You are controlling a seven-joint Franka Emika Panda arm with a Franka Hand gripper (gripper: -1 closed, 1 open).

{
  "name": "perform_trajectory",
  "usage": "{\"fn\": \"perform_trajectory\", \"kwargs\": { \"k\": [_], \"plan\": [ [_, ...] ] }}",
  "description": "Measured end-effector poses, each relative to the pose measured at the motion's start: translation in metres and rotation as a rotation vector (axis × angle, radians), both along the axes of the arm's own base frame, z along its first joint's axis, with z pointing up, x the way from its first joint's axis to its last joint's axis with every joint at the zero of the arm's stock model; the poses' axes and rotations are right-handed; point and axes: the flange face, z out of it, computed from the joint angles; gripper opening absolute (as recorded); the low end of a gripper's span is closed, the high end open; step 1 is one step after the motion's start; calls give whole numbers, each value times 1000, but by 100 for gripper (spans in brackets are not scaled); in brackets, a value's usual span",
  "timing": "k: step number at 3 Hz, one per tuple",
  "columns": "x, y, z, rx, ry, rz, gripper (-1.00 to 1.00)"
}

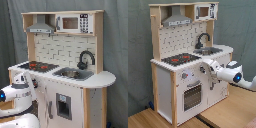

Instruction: Play with the kitchen

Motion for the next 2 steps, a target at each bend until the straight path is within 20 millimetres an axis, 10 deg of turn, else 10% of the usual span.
{"fn": "perform_trajectory", "kwargs": {
  "k": [1, 2],
  "plan": [
    [-1, 1, -1, -2, 2, 2, -100],
    [-1, 1, -1, -2, 2, 2, 100]
  ]
}}
